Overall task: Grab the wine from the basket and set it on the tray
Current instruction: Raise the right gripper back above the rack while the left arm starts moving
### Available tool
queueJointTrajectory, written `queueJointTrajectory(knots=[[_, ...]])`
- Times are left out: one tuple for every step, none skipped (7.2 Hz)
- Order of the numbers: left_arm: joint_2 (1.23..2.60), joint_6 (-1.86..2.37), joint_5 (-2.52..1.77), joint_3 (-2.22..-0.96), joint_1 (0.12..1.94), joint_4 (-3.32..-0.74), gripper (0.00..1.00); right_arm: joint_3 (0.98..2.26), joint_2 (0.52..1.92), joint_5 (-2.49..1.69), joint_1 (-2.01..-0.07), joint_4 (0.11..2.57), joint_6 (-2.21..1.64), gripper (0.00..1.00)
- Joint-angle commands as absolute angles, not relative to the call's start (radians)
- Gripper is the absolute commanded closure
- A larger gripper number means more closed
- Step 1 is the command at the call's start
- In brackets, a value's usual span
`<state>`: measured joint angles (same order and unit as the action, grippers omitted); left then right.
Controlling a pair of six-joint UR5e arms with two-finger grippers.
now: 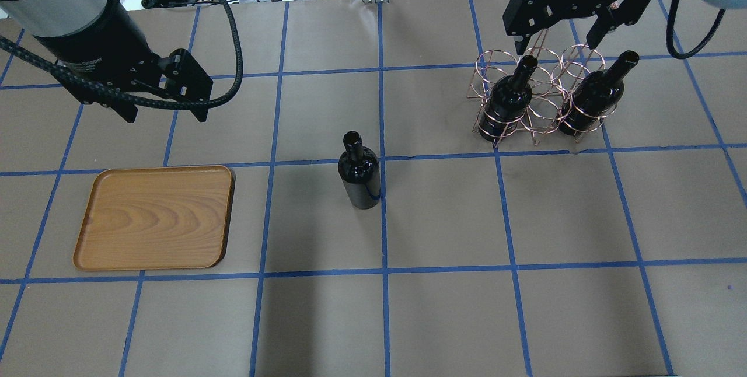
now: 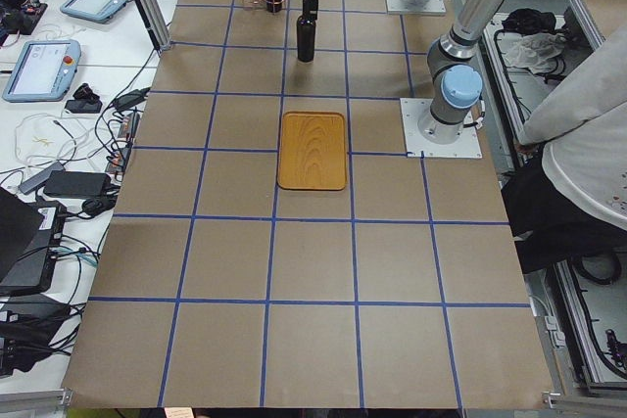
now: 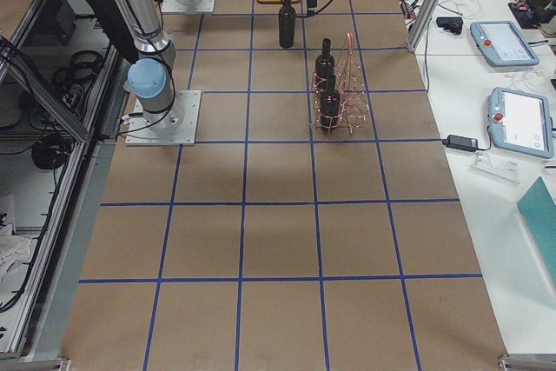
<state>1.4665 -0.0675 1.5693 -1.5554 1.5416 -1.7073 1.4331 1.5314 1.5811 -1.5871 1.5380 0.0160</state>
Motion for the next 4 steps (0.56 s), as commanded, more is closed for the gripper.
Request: queueJointTrajectory(knots=[[1.466,-0.067,1.569,-1.555,1.542,-1.706,0.0,1.457,1.535,1.585,-1.586,1.548,0.02,0.0],[1.466,-0.067,1.569,-1.555,1.542,-1.707,0.0,1.459,1.534,1.583,-1.586,1.548,0.02,0.0],[1.466,-0.067,1.569,-1.555,1.542,-1.707,0.0,1.459,1.535,1.585,-1.586,1.548,0.02,0.0],[1.468,-0.061,1.566,-1.557,1.543,-1.704,0.0,1.459,1.534,1.586,-1.586,1.548,0.02,0.0]])
